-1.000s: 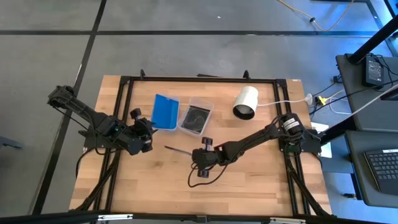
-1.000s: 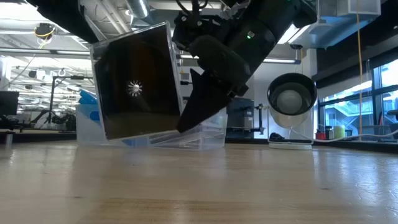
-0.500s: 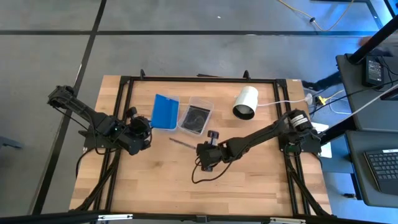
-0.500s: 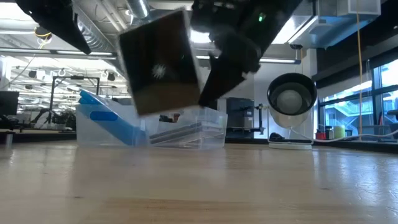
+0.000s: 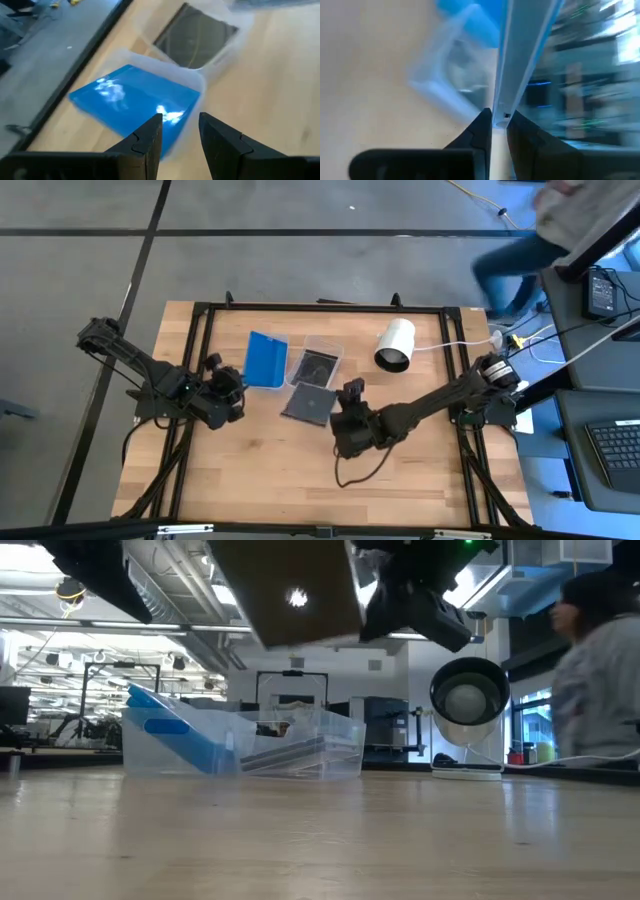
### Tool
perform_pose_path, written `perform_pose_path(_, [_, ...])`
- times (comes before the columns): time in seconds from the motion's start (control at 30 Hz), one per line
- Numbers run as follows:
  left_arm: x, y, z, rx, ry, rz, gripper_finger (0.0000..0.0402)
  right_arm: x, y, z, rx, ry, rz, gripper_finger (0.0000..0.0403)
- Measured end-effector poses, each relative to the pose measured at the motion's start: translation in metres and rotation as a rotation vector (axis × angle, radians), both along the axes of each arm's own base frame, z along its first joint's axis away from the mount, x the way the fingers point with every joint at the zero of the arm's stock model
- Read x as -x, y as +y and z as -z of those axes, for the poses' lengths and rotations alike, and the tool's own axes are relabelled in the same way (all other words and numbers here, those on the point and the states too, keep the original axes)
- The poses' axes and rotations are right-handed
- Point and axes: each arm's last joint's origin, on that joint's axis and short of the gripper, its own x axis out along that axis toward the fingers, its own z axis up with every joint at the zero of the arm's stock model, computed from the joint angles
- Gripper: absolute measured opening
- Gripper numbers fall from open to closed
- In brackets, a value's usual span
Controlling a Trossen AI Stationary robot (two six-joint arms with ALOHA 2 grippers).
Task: Pick & place jewel cases by type
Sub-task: Put the black cd case into the right transparent bin
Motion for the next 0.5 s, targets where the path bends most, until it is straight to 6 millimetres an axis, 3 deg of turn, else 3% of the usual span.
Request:
perform_pose_path(0.2, [-0.015, -0.012, 0.016, 0.004, 0.017, 0.128, 0.0125, 0.005, 0.002, -0.008, 0.465, 0.043, 0.075, 0.0051])
perform_pose_path(0.5, [-0.040, -0.028, 0.061, 0.058, -0.069, 0.230, 0.0125, 0.005, -0.006, -0.012, 0.716, 0.228, 0.105, 0.0051])
